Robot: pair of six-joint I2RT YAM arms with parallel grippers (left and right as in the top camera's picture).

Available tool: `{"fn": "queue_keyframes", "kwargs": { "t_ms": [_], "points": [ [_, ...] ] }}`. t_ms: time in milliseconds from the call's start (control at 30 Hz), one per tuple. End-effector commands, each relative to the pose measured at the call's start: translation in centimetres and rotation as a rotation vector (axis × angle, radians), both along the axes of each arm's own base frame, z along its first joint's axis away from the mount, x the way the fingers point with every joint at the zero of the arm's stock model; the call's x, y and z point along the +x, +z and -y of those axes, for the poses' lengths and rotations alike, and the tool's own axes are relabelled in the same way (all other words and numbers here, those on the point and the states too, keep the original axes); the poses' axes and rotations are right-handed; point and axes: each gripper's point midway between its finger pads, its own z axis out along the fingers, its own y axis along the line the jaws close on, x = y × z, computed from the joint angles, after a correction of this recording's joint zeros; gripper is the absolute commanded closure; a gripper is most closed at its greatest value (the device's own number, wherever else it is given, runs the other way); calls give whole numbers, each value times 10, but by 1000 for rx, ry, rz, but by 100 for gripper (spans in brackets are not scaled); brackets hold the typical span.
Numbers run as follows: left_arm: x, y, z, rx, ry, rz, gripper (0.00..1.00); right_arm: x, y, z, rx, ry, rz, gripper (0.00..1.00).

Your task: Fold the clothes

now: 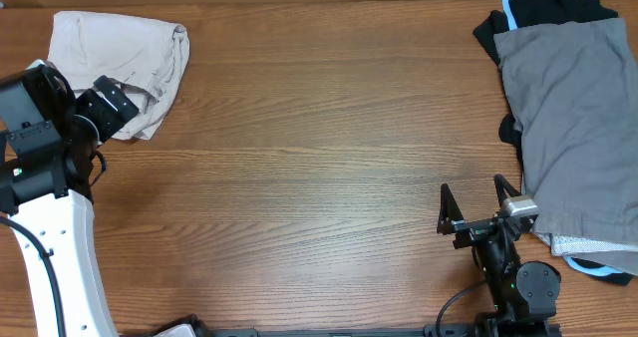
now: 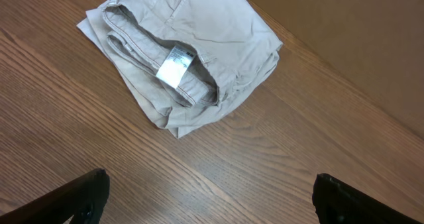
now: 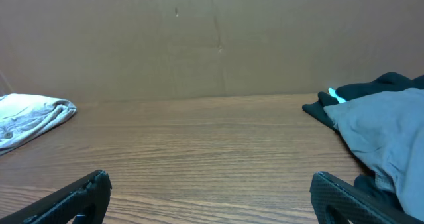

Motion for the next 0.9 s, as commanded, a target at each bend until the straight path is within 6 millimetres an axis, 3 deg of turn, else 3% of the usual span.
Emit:
{"fn": "queue_keyframes", "kwargs": {
  "t_ms": [0,367,500,633,733,867],
  "points": [
    [1,-1,1,13,-19,-6,0,0,-2,3,0,-16,3,0],
    [0,-1,1,13,-18,-6,0,0,-2,3,0,-16,3,0],
    [-10,17,6,33,-22,44,0,0,-2,3,0,-16,3,0],
    [-30,32,33,56,-75,109,0,0,-2,3,0,-16,3,0],
    [-49,22,62,71,-142,119,0,0,-2,3,0,-16,3,0],
    [-68,16,70,167,-131,196,0,0,-2,3,0,-16,3,0]
  ]
}}
